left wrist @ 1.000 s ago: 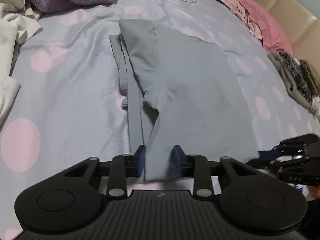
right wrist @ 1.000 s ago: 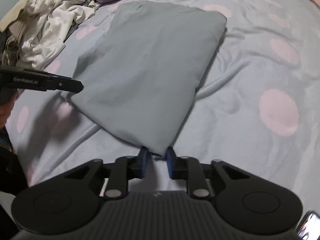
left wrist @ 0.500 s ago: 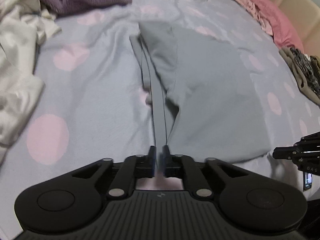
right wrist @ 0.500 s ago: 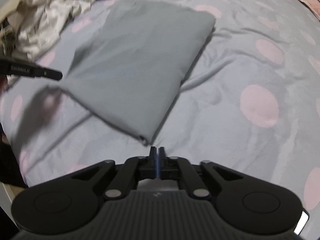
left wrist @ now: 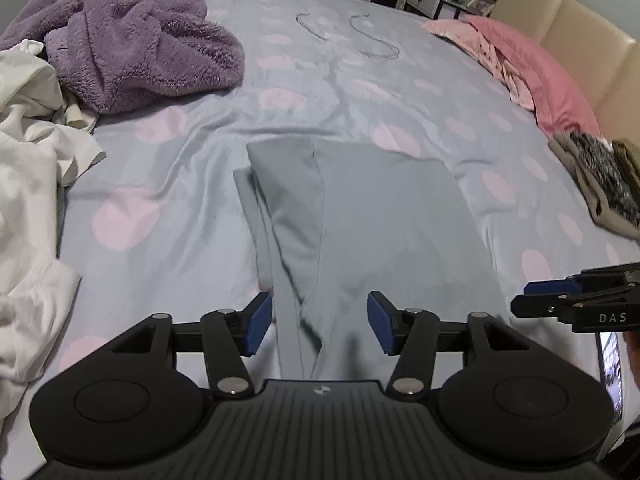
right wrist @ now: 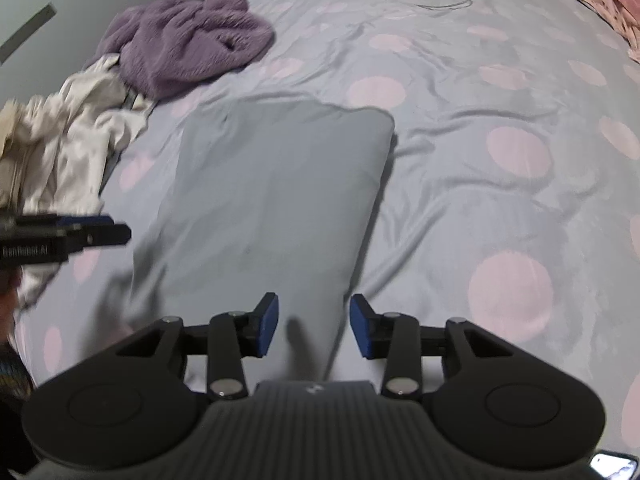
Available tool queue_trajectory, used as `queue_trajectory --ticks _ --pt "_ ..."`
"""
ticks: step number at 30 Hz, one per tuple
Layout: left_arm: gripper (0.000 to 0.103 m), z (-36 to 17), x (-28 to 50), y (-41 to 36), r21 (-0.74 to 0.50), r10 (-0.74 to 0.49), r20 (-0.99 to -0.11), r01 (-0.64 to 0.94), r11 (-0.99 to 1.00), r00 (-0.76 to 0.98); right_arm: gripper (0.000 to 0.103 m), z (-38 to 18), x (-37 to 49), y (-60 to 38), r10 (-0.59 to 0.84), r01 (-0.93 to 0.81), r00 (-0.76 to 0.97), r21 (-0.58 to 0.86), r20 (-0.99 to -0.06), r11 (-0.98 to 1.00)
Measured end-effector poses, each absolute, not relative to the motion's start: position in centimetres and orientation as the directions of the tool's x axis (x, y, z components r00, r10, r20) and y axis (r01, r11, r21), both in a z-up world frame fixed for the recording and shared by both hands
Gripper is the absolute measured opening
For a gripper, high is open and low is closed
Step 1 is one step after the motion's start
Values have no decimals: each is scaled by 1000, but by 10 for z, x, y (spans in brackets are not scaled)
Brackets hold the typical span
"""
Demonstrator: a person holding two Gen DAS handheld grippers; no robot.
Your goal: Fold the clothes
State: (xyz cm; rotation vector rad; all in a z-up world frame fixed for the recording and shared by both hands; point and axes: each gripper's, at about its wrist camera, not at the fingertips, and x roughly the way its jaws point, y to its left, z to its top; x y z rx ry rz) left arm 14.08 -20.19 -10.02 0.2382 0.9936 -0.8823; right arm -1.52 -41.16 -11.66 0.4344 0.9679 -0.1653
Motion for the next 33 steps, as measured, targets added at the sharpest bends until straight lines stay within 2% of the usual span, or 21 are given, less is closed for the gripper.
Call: queue_trajectory --ticks 7,11,14,17,22,25,28,30,32,33 --pt "52 -129 187 -215 -347 -578 -787 620 704 215 55 -129 13 -445 59 445 593 388 -803 807" --pt "52 -148 202 -224 -353 -553 -806 580 734 210 55 -145 28 -461 78 482 590 428 -804 765" --pt "58 -158 210 -226 -373 -556 -807 558 742 199 56 -155 36 -468 81 494 578 427 -812 757" --pt "60 -165 214 -227 -409 -580 -794 546 732 183 56 -167 41 -476 117 506 576 465 -809 726" --pt "57 -173 217 -240 -437 -601 -782 544 717 165 57 -179 52 -482 147 523 575 500 -805 691" --pt "51 -175 217 -246 -440 -610 -775 550 710 167 56 -181 58 -481 144 520 584 504 -799 689" --pt "41 -176 218 -248 -450 -620 -767 549 704 166 44 -182 61 -480 146 520 602 524 -785 674" --pt "27 -173 216 -249 -450 -628 -759 562 694 169 35 -180 63 -478 135 523 605 519 -785 676" --pt "23 -167 213 -249 -445 -636 -751 576 686 176 22 -176 63 -476 130 512 613 517 -779 686" --pt "22 -163 211 -249 -443 -640 -747 582 682 181 21 -173 62 -476 129 506 618 519 -775 689"
